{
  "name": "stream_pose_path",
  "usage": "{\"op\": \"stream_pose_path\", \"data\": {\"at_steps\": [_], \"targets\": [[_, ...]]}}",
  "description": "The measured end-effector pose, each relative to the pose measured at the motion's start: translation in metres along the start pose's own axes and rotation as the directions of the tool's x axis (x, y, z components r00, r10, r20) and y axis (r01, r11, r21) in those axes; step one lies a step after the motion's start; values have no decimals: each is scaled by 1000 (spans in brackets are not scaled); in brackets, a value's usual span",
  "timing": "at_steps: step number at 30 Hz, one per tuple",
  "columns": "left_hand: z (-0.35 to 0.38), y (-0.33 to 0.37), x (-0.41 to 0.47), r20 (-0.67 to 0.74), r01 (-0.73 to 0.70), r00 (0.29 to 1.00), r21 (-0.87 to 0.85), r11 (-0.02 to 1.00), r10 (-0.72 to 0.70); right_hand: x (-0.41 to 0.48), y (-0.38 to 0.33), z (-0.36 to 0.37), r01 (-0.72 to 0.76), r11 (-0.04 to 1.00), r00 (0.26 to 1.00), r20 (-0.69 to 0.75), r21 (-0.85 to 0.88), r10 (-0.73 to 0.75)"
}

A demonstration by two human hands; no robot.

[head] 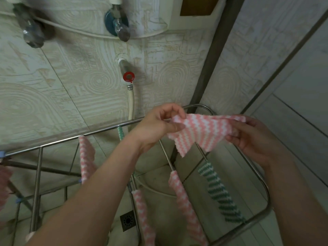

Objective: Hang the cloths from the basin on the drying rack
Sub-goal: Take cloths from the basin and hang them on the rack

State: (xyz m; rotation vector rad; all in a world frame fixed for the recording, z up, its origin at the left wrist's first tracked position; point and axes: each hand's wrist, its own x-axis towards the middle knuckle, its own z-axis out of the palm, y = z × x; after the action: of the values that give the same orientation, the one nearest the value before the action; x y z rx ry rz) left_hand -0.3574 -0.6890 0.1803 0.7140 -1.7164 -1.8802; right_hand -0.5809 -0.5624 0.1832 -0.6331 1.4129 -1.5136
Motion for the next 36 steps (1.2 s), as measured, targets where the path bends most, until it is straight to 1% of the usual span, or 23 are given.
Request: {"op": "stream_pose_path", "data": {"at_steps": [2, 4, 7, 9, 10, 12, 13, 14, 15, 17, 19, 23, 26, 28, 30, 32, 34, 36], "targets": [[4, -8, 0, -8, -34, 999, 71, 997, 34, 0, 0, 0, -53, 999, 997, -50, 14, 53], [8, -10, -2, 2, -62, 998, 95, 994, 62, 0, -1, 0, -47, 997, 992, -123, -62, 40], [14, -11, 0, -10, -110, 994, 116, 987, 112, 0, -12, 0, 33, 948, 974, -203, -315, -101], [17, -17, 6, -68, -110, 990, 171, 979, 123, 5, -18, 1, 44, 877, 961, -219, -478, -167], [19, -23, 11, -104, -106, 986, 228, 968, 132, 14, -16, 1, 31, 829, 958, -220, -559, -184], [20, -41, 27, -151, -73, 977, 421, 904, 149, 40, -3, 3, -39, 732, 963, -220, -680, -153], [20, -54, 37, -144, -38, 980, 538, 842, 136, 55, 8, 4, -88, 698, 966, -231, -711, -114], [20, -66, 49, -128, -1, 986, 637, 771, 106, 72, 20, 4, -135, 672, 967, -243, -729, -70], [19, -79, 58, -108, 42, 993, 706, 707, 48, 85, 33, 3, -188, 657, 965, -260, -730, -12], [16, -98, 75, -120, 130, 991, 779, 613, -57, 109, 51, 4, -264, 651, 955, -287, -712, 73], [12, -104, 85, -152, 177, 984, 800, 573, -91, 126, 60, 5, -289, 671, 947, -309, -683, 94], [7, -101, 98, -176, 176, 983, 803, 569, -57, 151, 70, 7, -320, 739, 932, -339, -593, 131], [6, -102, 107, -174, 173, 984, 832, 528, -48, 165, 77, 10, -301, 796, 934, -329, -526, 135], [5, -106, 109, -175, 169, 984, 848, 503, -36, 165, 80, 15, -281, 802, 941, -314, -527, 124], [6, -112, 108, -205, 169, 978, 864, 475, 25, 160, 81, 17, -246, 716, 962, -257, -653, 96], [16, -114, 97, -208, 144, 975, 852, 503, 75, 145, 76, 20, -197, 597, 980, -156, -778, 121], [34, -117, 83, -138, 80, 988, 839, 539, 70, 130, 77, 18, -145, 514, 980, -53, -845, 190], [53, -124, 73, -87, 47, 995, 809, 585, 40, 114, 82, 22, -106, 465, 981, -17, -879, 191]]}}
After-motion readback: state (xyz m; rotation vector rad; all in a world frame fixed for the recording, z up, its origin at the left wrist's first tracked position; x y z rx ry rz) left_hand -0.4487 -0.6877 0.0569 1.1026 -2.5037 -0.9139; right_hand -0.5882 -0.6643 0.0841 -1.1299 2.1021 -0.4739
